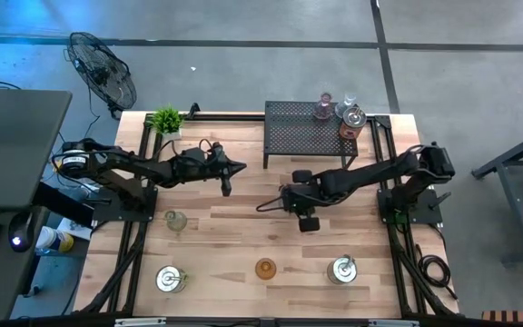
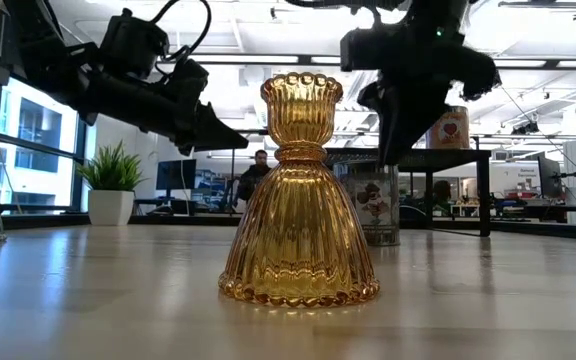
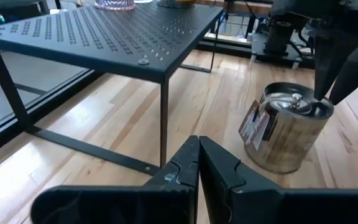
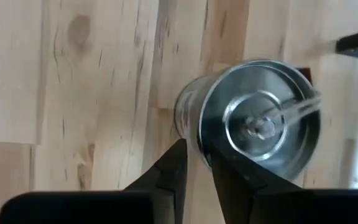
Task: Pick & Place candle stick holders
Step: Put the brown scented candle on the shelf aligned with the orange scented candle
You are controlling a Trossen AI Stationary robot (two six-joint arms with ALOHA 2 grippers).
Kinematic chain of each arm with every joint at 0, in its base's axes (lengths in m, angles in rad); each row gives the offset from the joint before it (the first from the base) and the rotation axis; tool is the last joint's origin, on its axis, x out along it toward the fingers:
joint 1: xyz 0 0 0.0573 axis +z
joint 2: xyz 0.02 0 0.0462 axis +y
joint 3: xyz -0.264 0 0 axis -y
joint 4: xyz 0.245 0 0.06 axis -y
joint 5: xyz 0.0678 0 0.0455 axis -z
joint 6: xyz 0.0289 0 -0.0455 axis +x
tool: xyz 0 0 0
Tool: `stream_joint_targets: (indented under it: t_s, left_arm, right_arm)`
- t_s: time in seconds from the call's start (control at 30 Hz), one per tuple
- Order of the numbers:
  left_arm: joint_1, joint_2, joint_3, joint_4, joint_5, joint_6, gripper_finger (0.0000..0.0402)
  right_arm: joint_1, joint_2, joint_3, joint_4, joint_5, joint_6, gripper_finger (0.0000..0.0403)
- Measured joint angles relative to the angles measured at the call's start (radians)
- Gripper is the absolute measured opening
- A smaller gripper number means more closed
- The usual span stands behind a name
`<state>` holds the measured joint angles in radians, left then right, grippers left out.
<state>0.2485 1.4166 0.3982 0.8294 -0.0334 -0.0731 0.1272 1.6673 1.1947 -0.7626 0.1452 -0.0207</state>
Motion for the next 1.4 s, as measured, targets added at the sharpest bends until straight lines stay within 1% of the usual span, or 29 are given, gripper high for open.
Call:
stream_joint_targets:
  t_s: [0.13,0.23,0.3,0.4,0.47,0.57,0.7,0.9,1.07,1.27,1.4]
  left_arm:
    - [0.000,0.000,0.000,-0.011,0.000,0.000,0.0005]
    - [0.000,0.000,0.000,-0.014,0.000,0.000,0.0005]
    - [0.000,0.000,0.000,-0.018,0.000,0.000,0.0005]
    - [0.000,0.000,0.000,-0.017,0.000,0.000,0.0005]
    - [0.000,0.000,0.000,-0.018,0.000,0.005,0.0005]
    - [0.000,0.000,0.000,-0.018,0.000,0.016,0.0005]
    - [0.000,0.000,0.000,-0.019,0.000,0.016,0.0005]
    - [0.000,0.000,0.000,-0.021,0.000,0.019,0.0005]
    - [0.000,0.000,0.000,-0.025,0.000,0.019,0.0005]
    - [0.000,0.000,0.000,-0.025,0.000,0.019,0.0005]
    - [0.000,0.000,0.000,-0.025,0.000,0.019,0.0005]
  right_arm:
    - [-0.005,0.027,0.002,0.008,0.004,-0.022,0.0070]
    - [-0.010,0.040,0.005,0.009,-0.002,-0.043,0.0067]
    - [-0.012,0.040,0.005,0.012,-0.006,-0.062,0.0056]
    - [-0.012,0.041,0.010,0.015,-0.001,-0.076,0.0022]
    - [-0.012,0.044,0.020,0.008,0.001,-0.077,0.0008]
    - [-0.012,0.046,0.042,-0.012,-0.019,-0.073,0.0011]
    - [-0.012,0.051,0.100,-0.100,-0.037,-0.068,0.0003]
    - [-0.009,0.051,0.231,-0.218,-0.047,-0.059,0.0003]
    - [-0.009,0.049,0.375,-0.325,-0.032,-0.059,0.0003]
    - [-0.013,0.048,0.580,-0.559,0.057,-0.071,0.0002]
    - [-0.056,0.041,0.692,-0.708,0.105,-0.097,0.0001]
